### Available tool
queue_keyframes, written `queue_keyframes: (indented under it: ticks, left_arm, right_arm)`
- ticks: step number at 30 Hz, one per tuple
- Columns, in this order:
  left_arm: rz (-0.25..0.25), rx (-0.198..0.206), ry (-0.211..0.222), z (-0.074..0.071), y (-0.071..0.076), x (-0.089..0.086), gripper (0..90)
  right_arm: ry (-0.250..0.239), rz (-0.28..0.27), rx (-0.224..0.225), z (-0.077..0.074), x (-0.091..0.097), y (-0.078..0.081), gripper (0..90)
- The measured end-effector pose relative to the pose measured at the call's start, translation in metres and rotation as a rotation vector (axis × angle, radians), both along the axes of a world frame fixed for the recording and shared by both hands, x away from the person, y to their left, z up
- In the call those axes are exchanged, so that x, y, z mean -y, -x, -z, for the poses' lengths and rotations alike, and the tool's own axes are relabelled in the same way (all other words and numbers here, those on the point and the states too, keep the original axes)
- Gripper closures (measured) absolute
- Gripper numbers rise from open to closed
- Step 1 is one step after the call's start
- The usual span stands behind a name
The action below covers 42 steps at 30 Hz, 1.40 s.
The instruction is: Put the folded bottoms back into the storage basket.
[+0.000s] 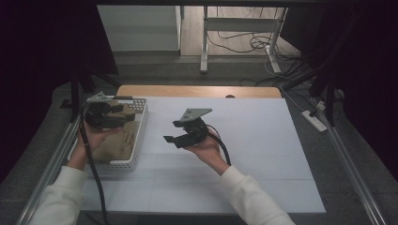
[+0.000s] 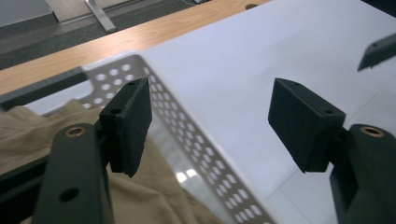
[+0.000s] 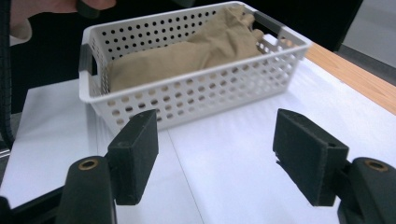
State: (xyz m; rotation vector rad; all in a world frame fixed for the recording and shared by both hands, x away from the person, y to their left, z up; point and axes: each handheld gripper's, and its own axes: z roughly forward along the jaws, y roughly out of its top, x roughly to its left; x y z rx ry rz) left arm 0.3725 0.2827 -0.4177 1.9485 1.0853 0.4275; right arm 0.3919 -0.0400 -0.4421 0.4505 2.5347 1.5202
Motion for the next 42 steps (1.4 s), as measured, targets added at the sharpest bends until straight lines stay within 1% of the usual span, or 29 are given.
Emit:
queue_keyframes:
  ticks: [2, 4, 7, 10, 16, 18, 21, 24, 26, 31, 33, 35, 38, 42]
  left_arm:
    - [0.008, 0.001, -0.007, 0.001, 0.004, 0.007, 30.9]
    - [0.013, 0.001, -0.008, 0.003, 0.009, 0.014, 30.9]
    - [0.011, -0.001, -0.002, 0.005, 0.015, 0.021, 30.8]
    - [0.011, 0.004, 0.002, 0.008, 0.024, 0.03, 30.7]
    - [0.008, -0.012, 0.006, 0.014, 0.04, 0.045, 29.8]
    - [0.014, -0.018, 0.008, 0.018, 0.047, 0.05, 29.0]
    - [0.017, -0.034, -0.005, 0.023, 0.056, 0.056, 28.3]
    - [0.021, -0.037, 0.005, 0.028, 0.066, 0.059, 27.6]
    - [0.028, -0.04, 0.001, 0.031, 0.072, 0.06, 27.3]
    - [0.031, -0.037, 0.002, 0.037, 0.086, 0.061, 26.6]
    - [0.03, -0.042, 0.005, 0.04, 0.09, 0.06, 26.6]
    - [0.031, -0.042, 0.002, 0.041, 0.093, 0.059, 26.3]
    - [0.025, -0.041, 0.013, 0.042, 0.098, 0.057, 26.1]
    - [0.026, -0.041, 0.012, 0.044, 0.101, 0.055, 25.7]
  right_arm:
    - [0.001, 0.008, -0.004, 0.0, 0.012, 0.001, 30.7]
    - [0.004, 0.019, 0.002, 0.0, 0.025, 0.002, 30.7]
    - [0.006, 0.034, 0.001, -0.001, 0.045, 0.005, 30.6]
    - [0.008, 0.041, 0.0, 0.0, 0.064, 0.008, 30.4]
    - [0.028, 0.064, 0.003, 0.004, 0.104, 0.019, 30.2]
    - [0.033, 0.074, 0.004, 0.005, 0.117, 0.023, 30.2]
    - [0.027, 0.093, 0.003, 0.007, 0.139, 0.029, 30.0]
    - [0.029, 0.122, 0.004, 0.009, 0.161, 0.036, 29.8]
    - [0.031, 0.142, 0.009, 0.012, 0.177, 0.041, 29.8]
    - [0.019, 0.2, -0.004, 0.02, 0.215, 0.053, 30.0]
    - [0.035, 0.216, -0.012, 0.024, 0.224, 0.057, 29.8]
    - [0.061, 0.228, 0.0, 0.029, 0.231, 0.062, 29.8]
    - [0.063, 0.237, -0.011, 0.035, 0.238, 0.065, 29.8]
    - [0.072, 0.24, 0.0, 0.036, 0.241, 0.068, 29.8]
